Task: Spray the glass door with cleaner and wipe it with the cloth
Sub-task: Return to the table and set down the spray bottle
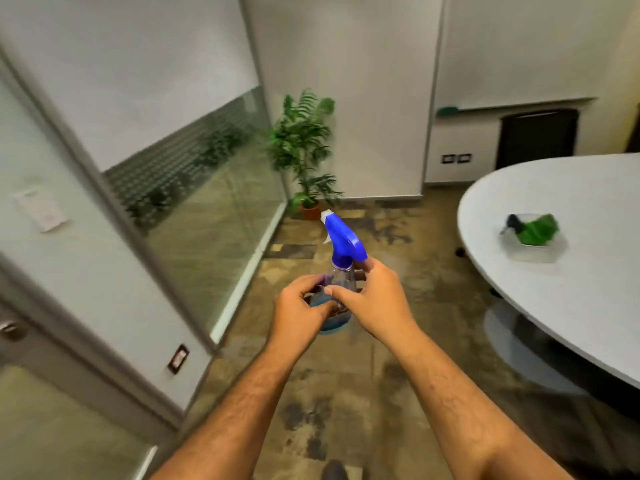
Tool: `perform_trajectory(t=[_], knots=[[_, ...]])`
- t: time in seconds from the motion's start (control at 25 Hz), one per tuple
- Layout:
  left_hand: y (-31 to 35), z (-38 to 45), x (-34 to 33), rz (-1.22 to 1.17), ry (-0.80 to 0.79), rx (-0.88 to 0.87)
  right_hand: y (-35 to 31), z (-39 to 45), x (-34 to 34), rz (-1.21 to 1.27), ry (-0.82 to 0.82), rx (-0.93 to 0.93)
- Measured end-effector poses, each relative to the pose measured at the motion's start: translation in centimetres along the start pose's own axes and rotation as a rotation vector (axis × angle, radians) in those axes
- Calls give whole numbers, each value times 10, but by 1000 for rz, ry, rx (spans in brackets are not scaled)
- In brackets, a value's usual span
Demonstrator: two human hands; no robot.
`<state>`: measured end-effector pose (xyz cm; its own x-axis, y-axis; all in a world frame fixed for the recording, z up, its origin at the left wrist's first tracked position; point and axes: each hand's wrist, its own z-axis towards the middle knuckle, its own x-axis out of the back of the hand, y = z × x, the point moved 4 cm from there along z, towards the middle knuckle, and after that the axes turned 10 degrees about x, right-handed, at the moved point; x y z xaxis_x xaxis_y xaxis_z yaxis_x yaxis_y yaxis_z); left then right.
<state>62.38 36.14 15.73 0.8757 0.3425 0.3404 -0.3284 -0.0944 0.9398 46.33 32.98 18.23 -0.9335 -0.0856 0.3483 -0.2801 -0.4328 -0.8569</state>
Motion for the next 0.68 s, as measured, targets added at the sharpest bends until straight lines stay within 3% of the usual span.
perform_trajectory(t=[0.2,0.68], knots=[[19,53,-123,104,-336,-43,69,22,88,-190,124,-108],[57,209,-337,326,-697,-146,205,118,216,-335,327,-312]])
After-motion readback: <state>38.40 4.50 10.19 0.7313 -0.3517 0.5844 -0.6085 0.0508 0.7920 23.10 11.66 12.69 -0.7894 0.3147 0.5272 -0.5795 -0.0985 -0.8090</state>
